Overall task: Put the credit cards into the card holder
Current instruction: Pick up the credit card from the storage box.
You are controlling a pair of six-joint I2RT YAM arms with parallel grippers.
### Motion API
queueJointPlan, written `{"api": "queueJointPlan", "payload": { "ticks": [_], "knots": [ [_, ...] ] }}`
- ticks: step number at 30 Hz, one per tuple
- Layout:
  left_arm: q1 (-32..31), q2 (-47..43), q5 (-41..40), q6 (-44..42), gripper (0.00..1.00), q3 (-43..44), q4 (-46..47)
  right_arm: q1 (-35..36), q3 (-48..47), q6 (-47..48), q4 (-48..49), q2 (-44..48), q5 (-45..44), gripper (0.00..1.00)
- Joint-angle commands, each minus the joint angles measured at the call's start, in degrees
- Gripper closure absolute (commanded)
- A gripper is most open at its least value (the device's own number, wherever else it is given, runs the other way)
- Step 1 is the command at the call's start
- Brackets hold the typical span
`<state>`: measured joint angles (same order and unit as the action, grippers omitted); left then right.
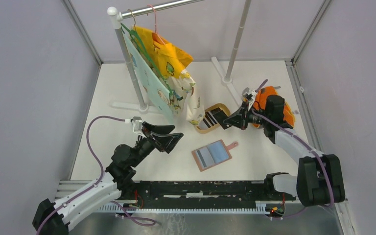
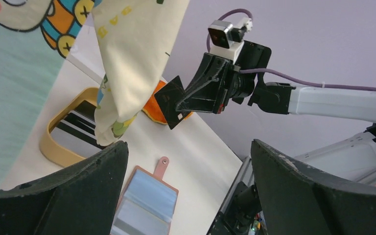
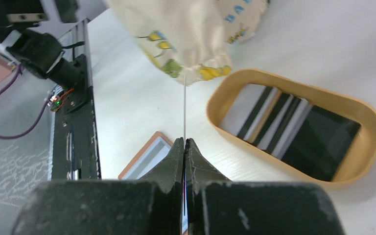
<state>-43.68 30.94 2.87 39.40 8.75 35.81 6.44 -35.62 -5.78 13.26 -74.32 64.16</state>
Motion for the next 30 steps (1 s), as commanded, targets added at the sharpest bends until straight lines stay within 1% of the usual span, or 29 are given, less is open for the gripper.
{"api": "queueJointPlan", "payload": {
  "ticks": [1,4,8,9,10,13,14,15,16,17,19,21,22,24,27,30],
  "knots": [
    [0.22,-3.53,3.45,3.53,0.0,-3.22,1.93,-0.27,6.79,-1.29,13.79,7.64,7.67,1.0],
    [-0.03,-5.71,4.66,4.5,0.0,-5.61,2.96,-0.19,9.98,-1.06,14.87,10.1,11.46,1.0],
    [-0.6,-6.54,4.53,3.36,0.0,-7.32,4.17,1.28,10.64,-0.15,13.28,8.51,15.21,1.0],
    [-0.78,-5.71,4.4,2.42,0.0,-7.51,5.21,2.04,9.69,2.23,10.37,7.44,16.07,1.0],
    [-1.06,-4.54,4.19,1.6,0.0,-7.91,6.77,2.81,8.11,6.67,5.67,6.06,17.03,1.0],
    [-4.11,0.92,1.28,-1.26,0.0,-8.75,13.87,5.06,1.94,26.42,-15.58,2.73,21.35,1.0],
    [-6.14,3.17,-0.01,-2.73,0.0,-8.75,15.89,5.32,0.62,32.71,-22.23,2.09,22.77,1.0],
    [-8.46,5.7,-3.2,-4.53,0.0,-8.75,18.02,5.33,-0.42,37.25,-26.47,1.74,24.1,1.0],
    [-12.83,8.18,-6.18,-6.76,0.0,-8.64,19.95,5.35,-0.76,39.33,-28.24,1.82,24.17,1.0],
    [-16.59,10.44,-9.79,-9.57,0.0,-8.12,21.28,5.38,-0.7,40.13,-28.46,2.15,23.18,1.0],
    [-22.88,14.94,-15.74,-15.23,0.0,-6.83,23.92,5.49,-0.33,38.46,-26.53,3.13,19.89,1.0],
    [-26.68,20.83,-18.31,-19.85,0.0,-6.08,28.77,5.58,1.35,31.68,-19.57,4.09,18.94,1.0],
    [-27.44,23.35,-18.38,-21.02,0.0,-6.0,31.56,5.7,1.82,29.08,-17.51,4.47,18.09,1.0],
    [-28.14,28.8,-18.25,-22.31,0.01,-6.22,37.65,6.0,2.29,26.96,-15.52,5.33,16.23,1.0],
    [-28.39,36.7,-17.76,-23.4,0.01,-6.72,47.0,6.08,3.69,22.38,-10.22,6.58,15.98,1.0],
    [-28.42,44.07,-17.17,-23.38,0.02,-6.41,54.94,6.22,3.8,22.37,-10.0,7.09,16.64,1.0]
  ]
}}
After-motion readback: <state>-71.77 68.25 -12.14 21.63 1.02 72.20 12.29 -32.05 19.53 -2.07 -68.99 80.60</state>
